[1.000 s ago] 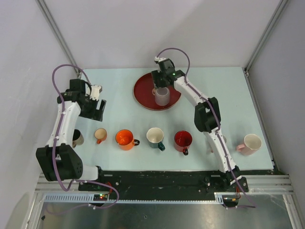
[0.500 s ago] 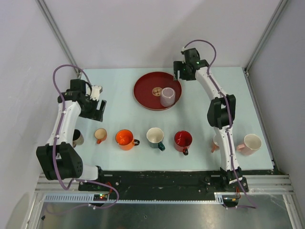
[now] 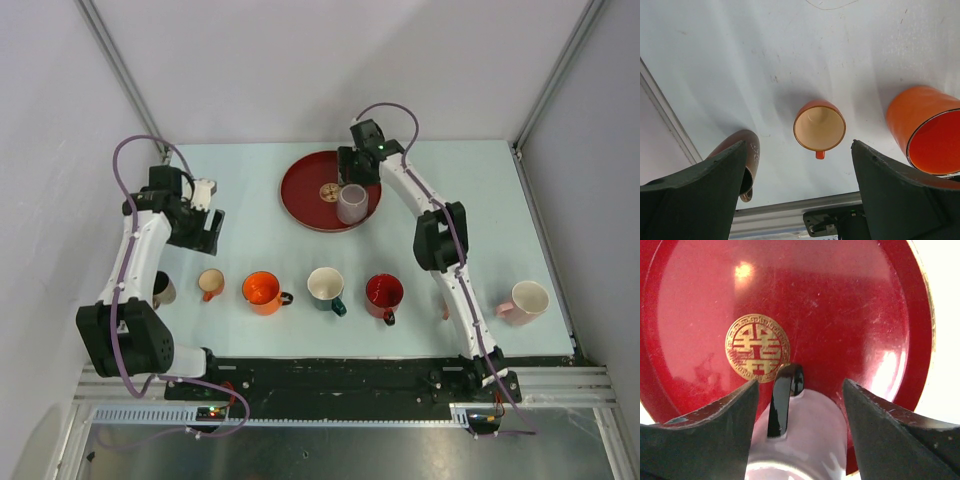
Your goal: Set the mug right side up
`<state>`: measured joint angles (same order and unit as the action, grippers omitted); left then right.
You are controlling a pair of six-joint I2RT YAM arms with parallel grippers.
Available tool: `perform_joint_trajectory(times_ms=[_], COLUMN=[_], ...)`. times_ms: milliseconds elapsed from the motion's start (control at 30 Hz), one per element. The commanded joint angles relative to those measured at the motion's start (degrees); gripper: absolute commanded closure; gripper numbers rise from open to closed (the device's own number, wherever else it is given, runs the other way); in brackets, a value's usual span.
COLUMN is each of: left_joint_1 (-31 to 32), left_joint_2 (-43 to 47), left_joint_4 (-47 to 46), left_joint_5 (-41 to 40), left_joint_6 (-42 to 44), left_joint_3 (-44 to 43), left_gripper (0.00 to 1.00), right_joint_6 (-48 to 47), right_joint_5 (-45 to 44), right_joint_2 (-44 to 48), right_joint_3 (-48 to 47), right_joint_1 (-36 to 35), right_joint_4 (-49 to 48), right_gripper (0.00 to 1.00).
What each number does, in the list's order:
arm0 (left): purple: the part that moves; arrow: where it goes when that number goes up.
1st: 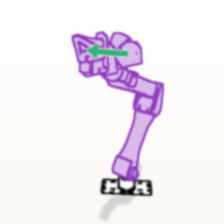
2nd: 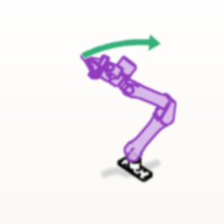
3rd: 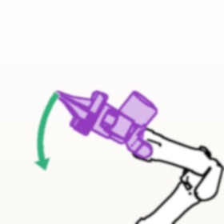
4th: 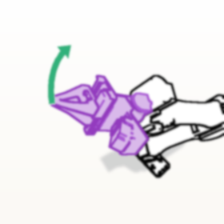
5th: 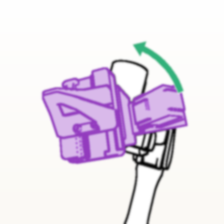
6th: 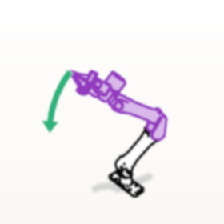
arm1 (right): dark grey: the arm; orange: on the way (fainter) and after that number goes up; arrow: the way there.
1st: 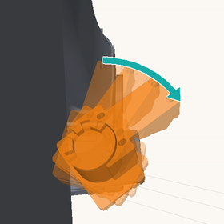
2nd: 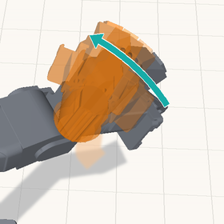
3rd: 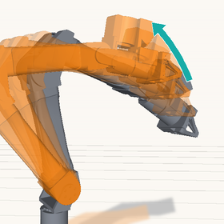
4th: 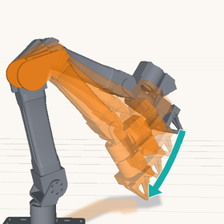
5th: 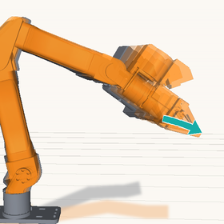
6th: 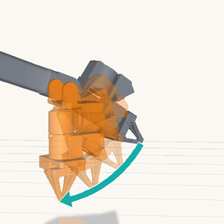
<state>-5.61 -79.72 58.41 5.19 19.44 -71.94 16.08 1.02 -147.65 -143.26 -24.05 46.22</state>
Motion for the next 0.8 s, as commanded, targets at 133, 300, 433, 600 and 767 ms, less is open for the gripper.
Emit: perform_joint_trajectory(times_ms=[133, 300, 433, 600, 767], left_joint_1=[1.1, 1.2, 1.2, 1.3, 1.5], left_joint_2=[-0.5, -0.2, -0.2, -0.5, -0.5], left_joint_4=[-0.4, -0.3, -0.4, -0.3, -0.4], left_joint_5=[1.1, 0.6, 0.2, 0.6, 0.7], left_joint_6=[-1.1, -0.7, -0.5, -0.9, -0.9], left_joint_3=[-1.7, -2.0, -1.9, -2.3, -2.9], left_gripper=[0.12, 0.11, 0.12, 0.11, 0.12], right_joint_6=[-2.2, -3.3, -4.6, -2.9, -1.3], right_joint_5=[-1.1, 0.4, -0.4, 4.2, 15.7], right_joint_2=[-2.5, -2.1, -0.5, 3.0, 7.1], right_joint_3=[-2.1, -1.9, -1.5, 0.0, 4.1], right_joint_1=[-0.5, -0.4, 0.3, 1.6, 2.1], right_joint_4=[2.2, 4.8, 6.9, 4.6, -4.6], right_gripper=[0.5, 0.63, 0.94, 1.0, 1.0])
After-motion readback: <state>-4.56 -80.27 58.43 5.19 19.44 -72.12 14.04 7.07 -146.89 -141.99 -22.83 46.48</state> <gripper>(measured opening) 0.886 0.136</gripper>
